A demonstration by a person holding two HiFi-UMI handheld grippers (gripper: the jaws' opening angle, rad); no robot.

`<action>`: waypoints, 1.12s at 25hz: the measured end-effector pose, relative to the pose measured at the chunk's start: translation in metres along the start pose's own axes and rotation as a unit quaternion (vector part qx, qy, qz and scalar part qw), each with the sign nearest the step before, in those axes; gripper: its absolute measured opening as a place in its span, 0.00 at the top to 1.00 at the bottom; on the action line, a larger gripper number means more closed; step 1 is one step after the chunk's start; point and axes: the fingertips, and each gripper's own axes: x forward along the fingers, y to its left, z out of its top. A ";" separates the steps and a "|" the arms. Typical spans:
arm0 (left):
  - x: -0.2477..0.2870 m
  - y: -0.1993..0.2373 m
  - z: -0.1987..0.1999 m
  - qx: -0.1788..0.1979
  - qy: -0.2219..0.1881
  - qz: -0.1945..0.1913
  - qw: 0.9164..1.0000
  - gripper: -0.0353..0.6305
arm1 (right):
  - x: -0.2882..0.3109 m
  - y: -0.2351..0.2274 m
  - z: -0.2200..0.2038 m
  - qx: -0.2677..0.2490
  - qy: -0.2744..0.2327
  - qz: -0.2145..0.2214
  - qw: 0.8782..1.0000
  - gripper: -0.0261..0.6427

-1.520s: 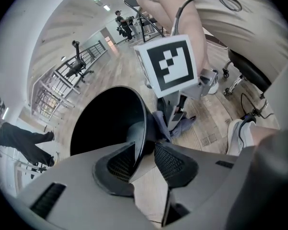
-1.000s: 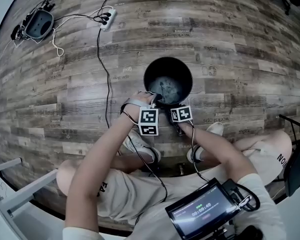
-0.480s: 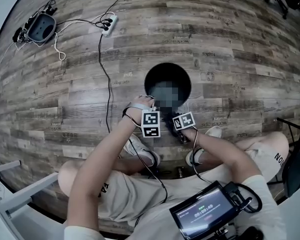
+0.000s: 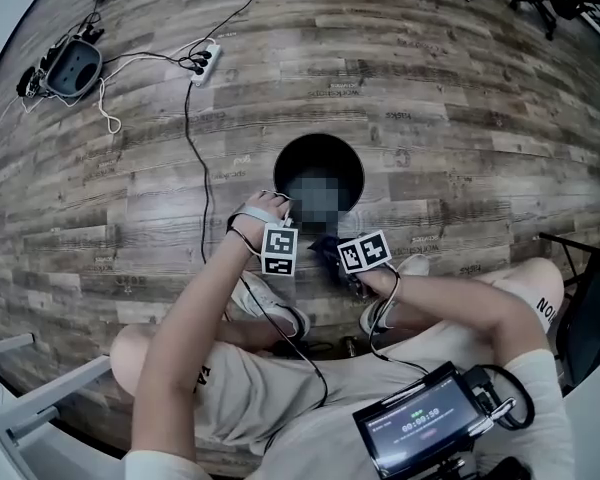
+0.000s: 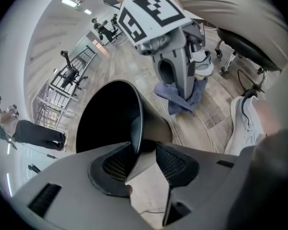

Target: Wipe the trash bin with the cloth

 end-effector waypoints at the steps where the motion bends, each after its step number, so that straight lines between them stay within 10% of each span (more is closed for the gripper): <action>1: 0.000 0.000 0.000 -0.004 0.001 0.000 1.000 0.71 | -0.006 0.006 0.000 0.000 -0.002 0.004 1.000 0.84; 17: -0.002 0.006 0.048 -0.203 -0.029 -0.014 0.979 0.74 | -0.060 0.008 0.040 0.042 -0.077 -0.018 0.996 0.84; 28: -0.001 0.001 0.037 -0.098 -0.016 -0.019 0.995 0.76 | -0.039 0.005 0.062 0.032 -0.095 -0.019 0.995 0.84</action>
